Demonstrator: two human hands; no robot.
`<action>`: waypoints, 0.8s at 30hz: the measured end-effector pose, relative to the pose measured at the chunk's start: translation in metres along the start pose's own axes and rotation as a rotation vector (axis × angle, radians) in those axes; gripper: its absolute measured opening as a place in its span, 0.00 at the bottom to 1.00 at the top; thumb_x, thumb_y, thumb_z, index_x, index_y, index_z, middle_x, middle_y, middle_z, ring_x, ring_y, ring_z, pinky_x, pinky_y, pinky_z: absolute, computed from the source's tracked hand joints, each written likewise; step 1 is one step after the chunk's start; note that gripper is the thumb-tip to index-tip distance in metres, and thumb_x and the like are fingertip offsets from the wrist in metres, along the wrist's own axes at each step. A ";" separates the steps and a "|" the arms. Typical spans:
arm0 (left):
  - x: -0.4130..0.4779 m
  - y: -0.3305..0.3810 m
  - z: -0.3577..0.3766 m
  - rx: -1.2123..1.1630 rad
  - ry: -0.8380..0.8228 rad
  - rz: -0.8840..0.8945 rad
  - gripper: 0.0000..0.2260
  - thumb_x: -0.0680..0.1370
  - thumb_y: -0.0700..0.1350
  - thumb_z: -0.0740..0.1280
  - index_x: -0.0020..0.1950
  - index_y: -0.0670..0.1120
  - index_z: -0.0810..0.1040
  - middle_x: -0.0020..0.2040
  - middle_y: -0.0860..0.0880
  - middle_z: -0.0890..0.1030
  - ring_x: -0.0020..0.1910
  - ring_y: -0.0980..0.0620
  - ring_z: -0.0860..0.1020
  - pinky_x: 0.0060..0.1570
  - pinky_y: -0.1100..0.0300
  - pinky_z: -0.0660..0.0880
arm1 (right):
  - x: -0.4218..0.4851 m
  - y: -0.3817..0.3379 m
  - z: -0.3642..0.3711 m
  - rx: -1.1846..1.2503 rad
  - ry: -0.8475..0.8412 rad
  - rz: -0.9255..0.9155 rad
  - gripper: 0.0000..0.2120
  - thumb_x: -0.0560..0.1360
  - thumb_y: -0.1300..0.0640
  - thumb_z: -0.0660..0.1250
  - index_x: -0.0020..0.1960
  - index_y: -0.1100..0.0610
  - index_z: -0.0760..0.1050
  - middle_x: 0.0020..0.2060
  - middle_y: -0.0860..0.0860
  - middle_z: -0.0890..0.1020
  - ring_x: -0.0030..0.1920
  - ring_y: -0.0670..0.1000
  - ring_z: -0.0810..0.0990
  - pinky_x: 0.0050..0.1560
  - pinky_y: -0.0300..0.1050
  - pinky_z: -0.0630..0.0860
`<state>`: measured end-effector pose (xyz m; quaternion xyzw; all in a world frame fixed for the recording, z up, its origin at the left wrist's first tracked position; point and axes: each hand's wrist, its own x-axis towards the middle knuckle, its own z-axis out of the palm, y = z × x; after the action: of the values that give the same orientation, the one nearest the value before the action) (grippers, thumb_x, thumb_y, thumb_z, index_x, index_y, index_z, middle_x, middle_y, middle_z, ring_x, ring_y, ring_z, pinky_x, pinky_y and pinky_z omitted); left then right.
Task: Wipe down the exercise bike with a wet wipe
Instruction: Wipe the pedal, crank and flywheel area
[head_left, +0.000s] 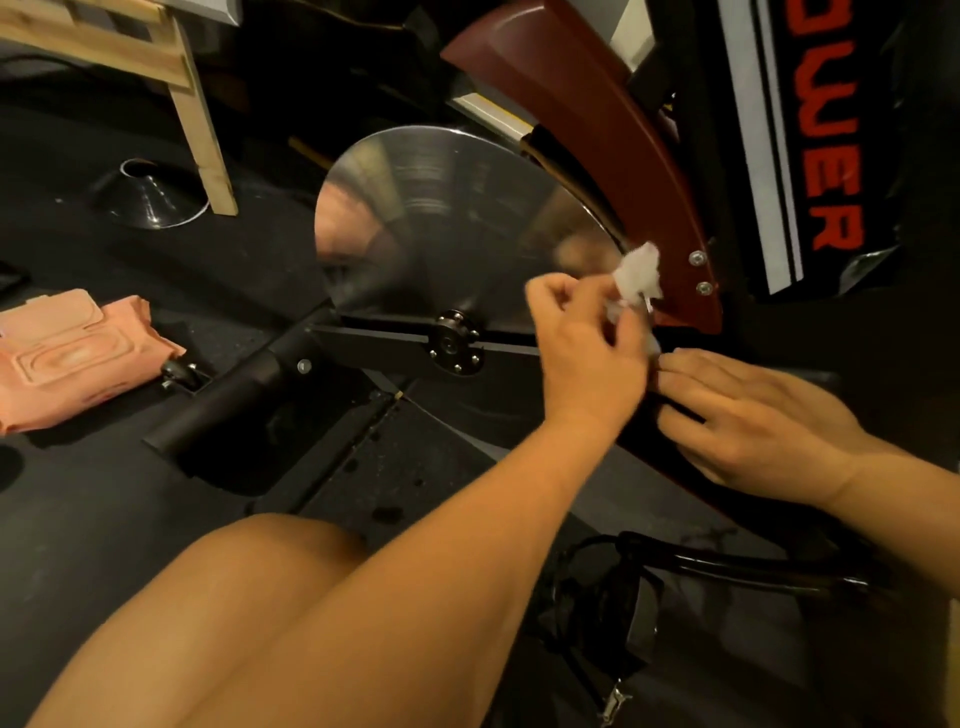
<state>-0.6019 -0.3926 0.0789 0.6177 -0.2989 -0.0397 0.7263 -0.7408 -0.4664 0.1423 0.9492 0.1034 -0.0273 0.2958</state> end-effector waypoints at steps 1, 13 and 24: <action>0.011 -0.005 -0.003 -0.026 0.100 -0.060 0.05 0.74 0.36 0.68 0.49 0.40 0.80 0.52 0.47 0.66 0.43 0.55 0.73 0.48 0.61 0.76 | 0.000 0.000 0.000 -0.002 -0.007 0.002 0.08 0.71 0.63 0.68 0.48 0.66 0.79 0.55 0.66 0.78 0.61 0.65 0.75 0.70 0.56 0.65; -0.001 -0.052 -0.036 0.427 -0.284 0.566 0.24 0.75 0.38 0.58 0.72 0.36 0.69 0.73 0.38 0.66 0.72 0.39 0.61 0.73 0.50 0.61 | 0.032 0.003 -0.011 -0.072 -0.159 -0.006 0.22 0.69 0.56 0.70 0.60 0.64 0.77 0.59 0.63 0.79 0.60 0.63 0.77 0.58 0.57 0.71; 0.027 -0.033 -0.047 0.365 -0.285 0.536 0.23 0.71 0.33 0.59 0.65 0.37 0.75 0.61 0.39 0.76 0.57 0.42 0.70 0.60 0.50 0.71 | 0.054 0.014 -0.010 0.027 -0.105 -0.058 0.17 0.65 0.61 0.73 0.54 0.60 0.80 0.44 0.55 0.79 0.44 0.56 0.77 0.38 0.49 0.76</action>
<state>-0.5474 -0.3709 0.0565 0.6251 -0.5511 0.1207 0.5394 -0.6855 -0.4624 0.1525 0.9471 0.1147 -0.0872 0.2869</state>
